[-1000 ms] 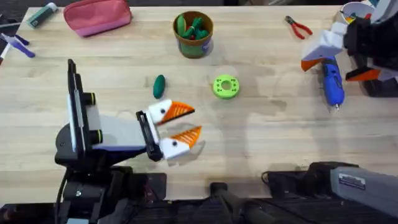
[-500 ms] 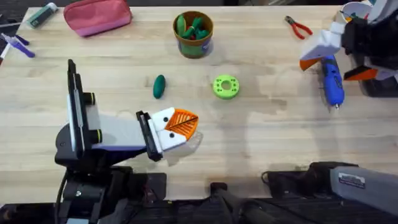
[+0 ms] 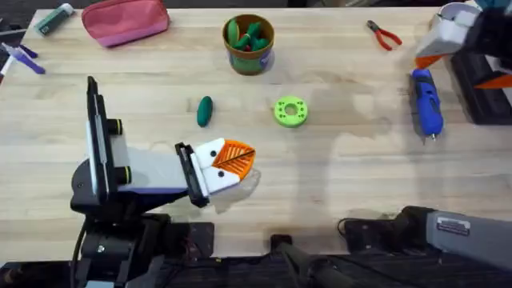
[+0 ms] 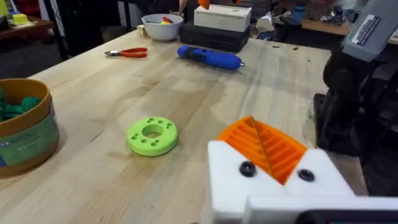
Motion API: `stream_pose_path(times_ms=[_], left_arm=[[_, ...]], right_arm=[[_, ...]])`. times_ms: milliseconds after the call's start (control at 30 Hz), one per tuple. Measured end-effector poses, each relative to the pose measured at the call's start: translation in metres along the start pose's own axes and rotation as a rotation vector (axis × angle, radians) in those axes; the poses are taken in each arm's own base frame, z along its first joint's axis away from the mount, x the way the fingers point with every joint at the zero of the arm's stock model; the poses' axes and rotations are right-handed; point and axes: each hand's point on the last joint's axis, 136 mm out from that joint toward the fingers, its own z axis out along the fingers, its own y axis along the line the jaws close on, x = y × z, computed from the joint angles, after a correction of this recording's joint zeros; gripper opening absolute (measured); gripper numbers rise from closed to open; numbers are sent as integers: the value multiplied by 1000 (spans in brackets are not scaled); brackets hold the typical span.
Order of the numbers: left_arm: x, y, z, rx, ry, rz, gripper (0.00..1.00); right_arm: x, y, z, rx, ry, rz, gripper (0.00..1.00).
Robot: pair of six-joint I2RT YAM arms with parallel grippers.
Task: Pick up the gripper from the table and insert it into the empty holder that is missing its gripper. Then pick up a screw, insert it into the mounting hole, and use the screwdriver to tighten it. Finally, clean up the table by picking up the vegetable and placing it into the bucket.
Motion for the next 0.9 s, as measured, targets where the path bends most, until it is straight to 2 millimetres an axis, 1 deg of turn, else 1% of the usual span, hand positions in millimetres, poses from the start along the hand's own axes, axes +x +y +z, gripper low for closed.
stream_pose_path(times_ms=[100,200,300,367,567,667,767,900], left_arm=[[0,0,0,0,0,0,17],[0,0,0,0,0,1,17],[0,0,0,0,0,1,17],[0,0,0,0,0,0,17],[0,0,0,0,0,1,17],[0,0,0,0,0,0,17],[0,0,0,0,0,1,17],[0,0,0,0,0,1,17]], right_arm=[[-10,-24,12,40,12,48,994],[-13,-43,28,73,56,79,994],[-16,-55,48,84,103,106,993],[-19,-59,61,88,126,112,993],[-28,-58,97,78,170,76,994],[-34,-58,109,76,166,66,994],[-42,-57,116,71,134,54,994],[-54,-56,118,66,83,12,994]])
